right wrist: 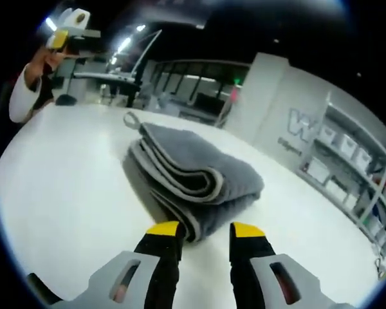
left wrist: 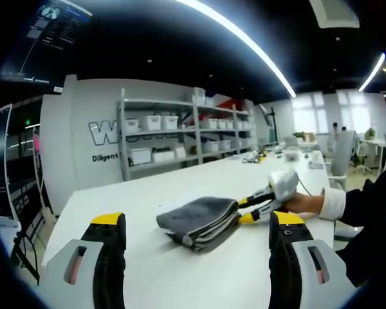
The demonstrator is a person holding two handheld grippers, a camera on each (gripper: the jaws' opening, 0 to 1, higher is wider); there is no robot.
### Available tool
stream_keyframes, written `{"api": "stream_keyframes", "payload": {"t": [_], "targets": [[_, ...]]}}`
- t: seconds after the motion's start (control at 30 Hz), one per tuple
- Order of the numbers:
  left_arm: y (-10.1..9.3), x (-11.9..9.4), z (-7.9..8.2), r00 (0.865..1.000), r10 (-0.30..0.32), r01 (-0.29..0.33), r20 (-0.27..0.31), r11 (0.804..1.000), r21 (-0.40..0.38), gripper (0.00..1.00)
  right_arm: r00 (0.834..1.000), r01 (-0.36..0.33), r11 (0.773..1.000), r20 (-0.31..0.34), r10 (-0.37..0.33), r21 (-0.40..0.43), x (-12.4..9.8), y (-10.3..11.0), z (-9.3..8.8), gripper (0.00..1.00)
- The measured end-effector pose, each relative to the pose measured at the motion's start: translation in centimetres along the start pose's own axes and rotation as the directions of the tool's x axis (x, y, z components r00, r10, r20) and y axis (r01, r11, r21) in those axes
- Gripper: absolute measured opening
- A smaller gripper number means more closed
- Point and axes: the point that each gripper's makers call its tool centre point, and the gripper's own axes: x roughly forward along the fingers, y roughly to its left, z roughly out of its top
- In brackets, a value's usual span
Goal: Open the folded towel by lifting each exposed corner and separating the folded layers until the towel lies flat within the target outline without major curled edges
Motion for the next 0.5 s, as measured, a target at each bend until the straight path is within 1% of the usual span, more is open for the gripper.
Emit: {"api": "stream_keyframes", "payload": {"t": [0.07,0.2,0.4,0.5], "targets": [[0.12,0.09,-0.21,1.000,0.001,-0.001,-0.008,1.000,-0.002,0.91,1.000,-0.001,1.000,-0.006,0.001,0.003,0.05,0.11,-0.12,0.19],[0.22,0.14,-0.57,1.000,0.000,-0.001,-0.021,1.000,-0.007,0.90,1.000,-0.016,1.000,0.000,0.016,0.013,0.04,0.44,-0.01,0.09],[0.29,0.30,-0.77,1.000,0.001,-0.001,-0.026,1.000,-0.008,0.90,1.000,-0.029,0.999,0.004,0.029,0.019,0.02,0.81,0.07,0.05],[0.26,0.39,-1.02,0.999,0.004,-0.004,-0.037,1.000,0.000,0.89,1.000,-0.028,1.000,0.014,0.028,0.002,-0.09,0.92,0.32,0.03]]}}
